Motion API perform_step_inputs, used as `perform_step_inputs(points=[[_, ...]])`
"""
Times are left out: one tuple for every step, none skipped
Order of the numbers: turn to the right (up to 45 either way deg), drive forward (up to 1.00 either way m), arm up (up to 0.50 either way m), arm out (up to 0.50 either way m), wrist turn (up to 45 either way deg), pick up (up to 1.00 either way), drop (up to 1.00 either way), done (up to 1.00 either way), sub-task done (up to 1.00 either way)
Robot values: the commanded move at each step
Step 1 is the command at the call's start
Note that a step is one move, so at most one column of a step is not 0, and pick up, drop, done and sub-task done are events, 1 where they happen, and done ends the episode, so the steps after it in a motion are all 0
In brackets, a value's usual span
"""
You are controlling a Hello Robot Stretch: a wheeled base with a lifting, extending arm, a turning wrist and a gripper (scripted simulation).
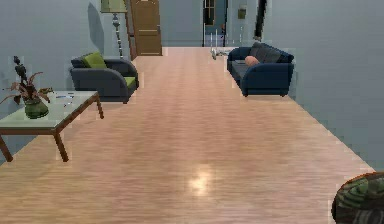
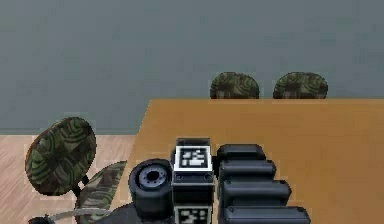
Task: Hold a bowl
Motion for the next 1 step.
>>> perform_step_inputs(points=[[0.0, 0.00, 0.00, 0.00, 45.0, 0.00, 0.00, 0.00, 0.00]])
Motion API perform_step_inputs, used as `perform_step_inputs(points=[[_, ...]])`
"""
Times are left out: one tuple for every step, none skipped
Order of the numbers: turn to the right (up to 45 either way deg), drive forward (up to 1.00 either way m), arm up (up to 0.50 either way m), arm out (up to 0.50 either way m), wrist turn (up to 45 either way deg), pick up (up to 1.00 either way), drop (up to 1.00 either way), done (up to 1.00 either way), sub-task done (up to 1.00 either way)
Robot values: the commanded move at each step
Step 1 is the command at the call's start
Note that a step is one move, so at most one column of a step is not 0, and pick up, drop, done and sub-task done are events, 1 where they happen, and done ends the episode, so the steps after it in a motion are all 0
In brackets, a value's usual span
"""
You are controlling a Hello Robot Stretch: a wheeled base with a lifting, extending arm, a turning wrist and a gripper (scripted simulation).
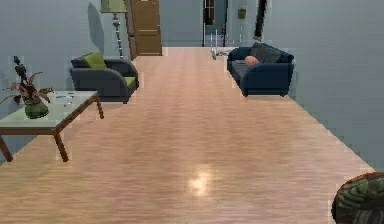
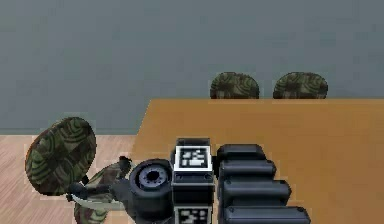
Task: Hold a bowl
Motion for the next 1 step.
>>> perform_step_inputs(points=[[0.0, 0.00, 0.00, 0.00, 36.0, 0.00, 0.00, 0.00, 0.00]])
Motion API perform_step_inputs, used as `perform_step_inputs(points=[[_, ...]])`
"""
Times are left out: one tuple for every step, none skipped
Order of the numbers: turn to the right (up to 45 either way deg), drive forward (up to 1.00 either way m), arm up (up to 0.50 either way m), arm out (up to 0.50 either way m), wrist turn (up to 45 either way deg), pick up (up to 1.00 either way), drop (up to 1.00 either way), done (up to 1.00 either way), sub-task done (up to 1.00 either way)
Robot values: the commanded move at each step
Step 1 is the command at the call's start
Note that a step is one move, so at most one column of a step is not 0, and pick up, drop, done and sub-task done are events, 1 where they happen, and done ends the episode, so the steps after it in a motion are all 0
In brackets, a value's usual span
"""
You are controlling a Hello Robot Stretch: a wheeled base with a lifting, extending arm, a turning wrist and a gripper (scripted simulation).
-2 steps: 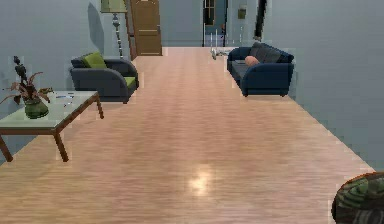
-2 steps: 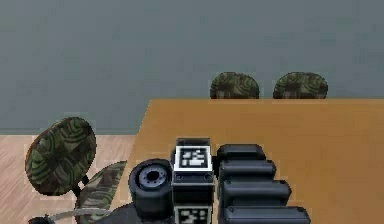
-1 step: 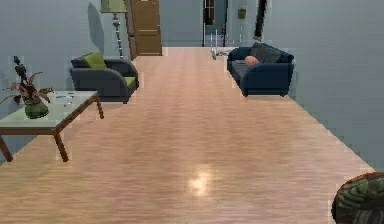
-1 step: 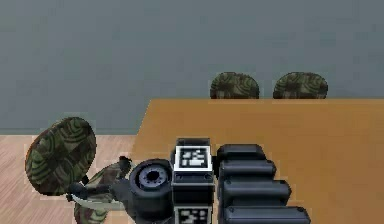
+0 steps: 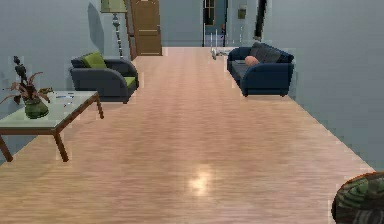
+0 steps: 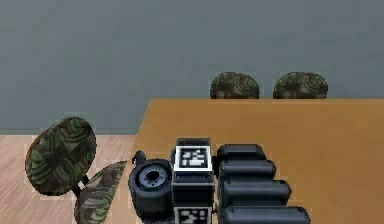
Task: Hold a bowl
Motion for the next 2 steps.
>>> perform_step_inputs(points=[[0.0, 0.00, -0.24, 0.00, 0.0, 0.00, 0.00, 0.00, 0.00], [0.0, 0.00, 0.00, 0.00, 0.0, 1.00, 0.00, 0.00, 0.00]])
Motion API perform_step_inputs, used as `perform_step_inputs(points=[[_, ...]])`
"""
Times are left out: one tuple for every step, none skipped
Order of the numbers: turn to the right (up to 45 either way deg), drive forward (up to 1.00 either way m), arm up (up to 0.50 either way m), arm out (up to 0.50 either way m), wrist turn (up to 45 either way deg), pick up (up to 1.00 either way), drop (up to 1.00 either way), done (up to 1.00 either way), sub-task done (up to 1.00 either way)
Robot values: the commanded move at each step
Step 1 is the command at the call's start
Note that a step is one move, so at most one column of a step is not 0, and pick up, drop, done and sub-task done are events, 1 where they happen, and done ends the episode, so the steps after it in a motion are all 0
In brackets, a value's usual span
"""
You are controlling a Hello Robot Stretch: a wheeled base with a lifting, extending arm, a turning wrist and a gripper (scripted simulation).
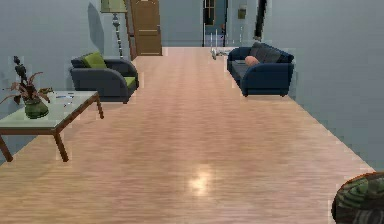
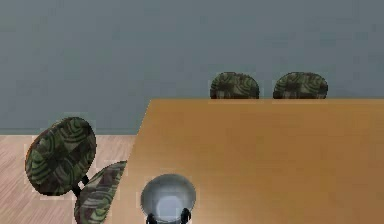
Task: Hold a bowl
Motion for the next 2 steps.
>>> perform_step_inputs(points=[[0.0, 0.00, 0.10, 0.00, 0.0, 0.00, 0.00, 0.00, 0.00], [0.0, 0.00, 0.00, 0.00, 0.0, 0.00, 0.00, 1.00, 0.00]])
